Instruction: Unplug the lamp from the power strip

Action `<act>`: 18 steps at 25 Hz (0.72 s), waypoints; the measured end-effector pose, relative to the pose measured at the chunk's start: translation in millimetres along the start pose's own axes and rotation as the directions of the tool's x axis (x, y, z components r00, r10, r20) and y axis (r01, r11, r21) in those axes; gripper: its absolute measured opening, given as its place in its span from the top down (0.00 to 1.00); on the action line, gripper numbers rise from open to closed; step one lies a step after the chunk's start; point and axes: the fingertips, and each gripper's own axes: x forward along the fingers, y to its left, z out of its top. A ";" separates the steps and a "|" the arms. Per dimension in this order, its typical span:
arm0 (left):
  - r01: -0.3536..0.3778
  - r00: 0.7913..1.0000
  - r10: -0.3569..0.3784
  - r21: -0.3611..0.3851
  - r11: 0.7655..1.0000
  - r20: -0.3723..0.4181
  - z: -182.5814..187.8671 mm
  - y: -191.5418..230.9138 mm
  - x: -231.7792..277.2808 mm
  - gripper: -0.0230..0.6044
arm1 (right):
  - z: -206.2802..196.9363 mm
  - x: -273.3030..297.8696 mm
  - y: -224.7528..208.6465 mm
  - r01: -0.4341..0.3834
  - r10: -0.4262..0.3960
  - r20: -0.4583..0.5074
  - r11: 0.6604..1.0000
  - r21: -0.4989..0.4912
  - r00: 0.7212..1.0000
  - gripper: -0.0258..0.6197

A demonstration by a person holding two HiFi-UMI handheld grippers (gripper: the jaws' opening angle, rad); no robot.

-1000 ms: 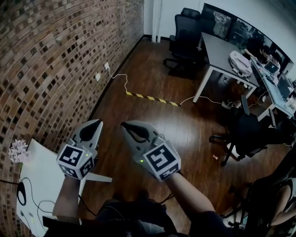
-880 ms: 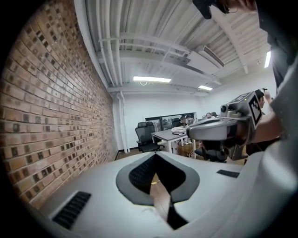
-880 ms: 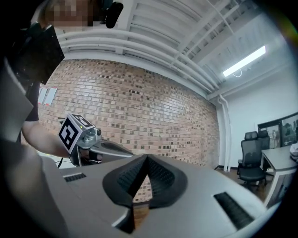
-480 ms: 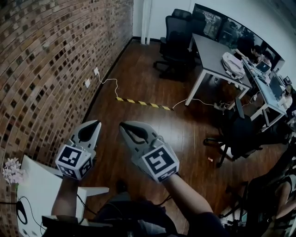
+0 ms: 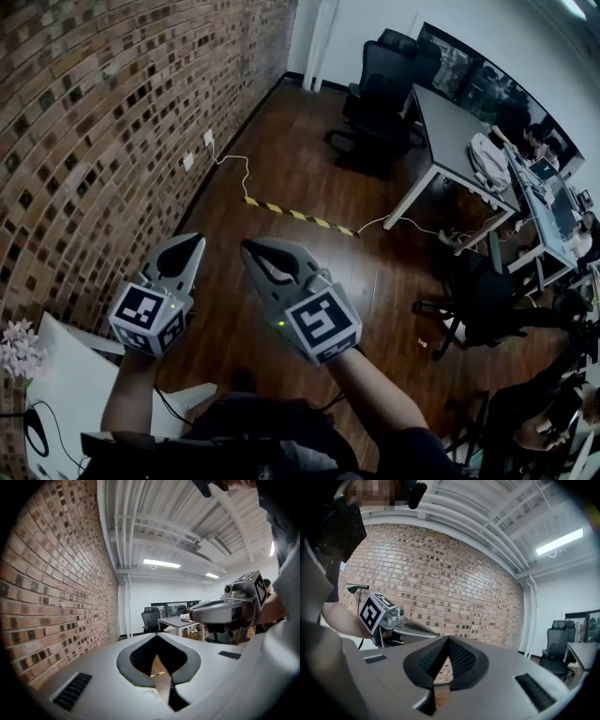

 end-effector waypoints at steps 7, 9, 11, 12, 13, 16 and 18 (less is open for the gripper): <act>-0.057 0.998 0.057 -0.023 0.998 -0.009 -9.5 37.7 -1.6 0.97 | -4.8 40.7 0.6 -0.058 0.058 -0.021 0.998 0.001 0.998 0.96; -0.087 0.996 0.087 -0.023 0.996 -0.020 -13.2 47.2 -3.1 0.97 | -4.3 51.2 2.0 -0.090 0.090 -0.017 0.996 0.010 0.996 0.96; -0.124 0.992 0.123 -0.032 0.992 -0.032 -17.2 57.9 -4.3 0.97 | -7.0 62.4 2.5 -0.127 0.127 -0.010 0.992 0.008 0.992 0.96; -0.143 0.989 0.142 -0.034 0.989 -0.038 -18.8 63.5 -4.2 0.97 | -8.2 68.0 1.9 -0.146 0.146 -0.008 0.989 0.012 0.989 0.96; -0.164 0.986 0.162 -0.034 0.986 -0.045 -20.0 69.0 -3.7 0.97 | -8.8 73.4 0.8 -0.165 0.165 -0.006 0.986 0.023 0.986 0.96; -0.234 0.970 0.231 -0.029 0.972 -0.078 -22.7 83.7 0.1 0.97 | -13.3 90.2 -7.9 -0.228 0.228 0.012 0.973 0.044 0.974 0.96; -0.277 0.957 0.272 -0.037 0.960 -0.096 -24.1 91.9 5.9 0.97 | -19.2 102.4 -19.2 -0.269 0.267 0.033 0.963 0.038 0.963 0.96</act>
